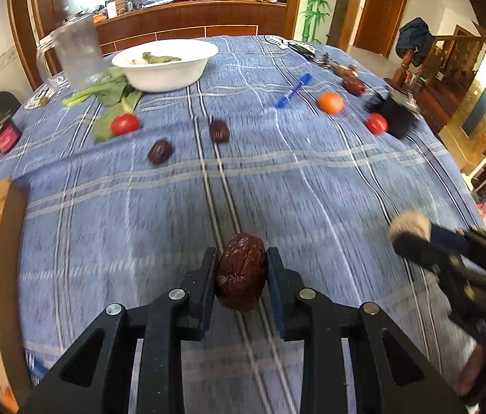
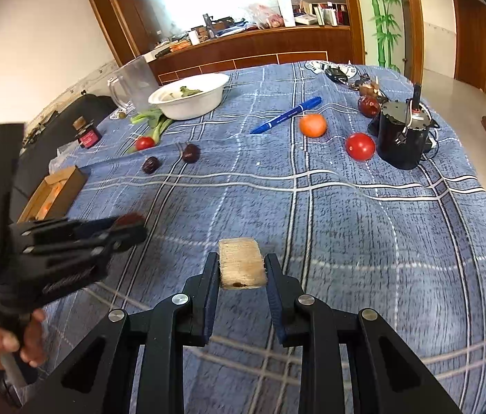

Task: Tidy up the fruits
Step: 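Carry the red date with the left tool while the right tool carries the cream chunk over the tray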

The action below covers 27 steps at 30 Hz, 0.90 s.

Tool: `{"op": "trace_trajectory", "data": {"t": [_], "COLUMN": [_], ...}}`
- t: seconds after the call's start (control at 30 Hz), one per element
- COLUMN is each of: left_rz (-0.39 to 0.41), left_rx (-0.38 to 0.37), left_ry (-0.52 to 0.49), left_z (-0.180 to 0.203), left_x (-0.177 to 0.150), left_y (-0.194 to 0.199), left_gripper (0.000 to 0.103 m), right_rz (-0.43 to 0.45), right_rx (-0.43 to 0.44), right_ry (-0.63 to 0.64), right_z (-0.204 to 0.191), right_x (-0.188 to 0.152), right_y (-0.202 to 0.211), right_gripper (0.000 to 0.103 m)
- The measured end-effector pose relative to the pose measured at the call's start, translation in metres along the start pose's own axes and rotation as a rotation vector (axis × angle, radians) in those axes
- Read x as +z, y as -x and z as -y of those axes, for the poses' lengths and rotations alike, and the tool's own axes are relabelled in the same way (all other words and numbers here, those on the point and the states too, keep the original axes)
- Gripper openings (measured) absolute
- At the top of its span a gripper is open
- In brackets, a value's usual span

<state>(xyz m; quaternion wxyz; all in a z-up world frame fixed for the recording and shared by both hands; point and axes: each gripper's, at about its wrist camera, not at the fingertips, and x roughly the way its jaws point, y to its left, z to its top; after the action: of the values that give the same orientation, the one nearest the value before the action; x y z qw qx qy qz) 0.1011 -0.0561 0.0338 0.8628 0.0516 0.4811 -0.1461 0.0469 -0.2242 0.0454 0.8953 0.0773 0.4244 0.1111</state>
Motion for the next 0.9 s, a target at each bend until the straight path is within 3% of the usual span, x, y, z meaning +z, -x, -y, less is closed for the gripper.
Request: {"op": "trace_trajectory", "data": {"t": [0.4, 0.9], "left_rz": [0.058, 0.129], "left_rx": [-0.031, -0.016], "left_ry": [0.05, 0.141], "left_z": [-0.032, -0.103], "left_x": [-0.059, -0.081], "left_y": [0.065, 0.114], "left_gripper": [0.027, 0.027], "right_rz": [-0.044, -0.056], "right_rx": [-0.063, -0.029], "right_ry": [-0.037, 0.04], "right_z": [-0.039, -0.123], "right_x": [-0.042, -0.026], "right_y": [0.017, -0.002], "right_gripper": [0.028, 0.028]}}
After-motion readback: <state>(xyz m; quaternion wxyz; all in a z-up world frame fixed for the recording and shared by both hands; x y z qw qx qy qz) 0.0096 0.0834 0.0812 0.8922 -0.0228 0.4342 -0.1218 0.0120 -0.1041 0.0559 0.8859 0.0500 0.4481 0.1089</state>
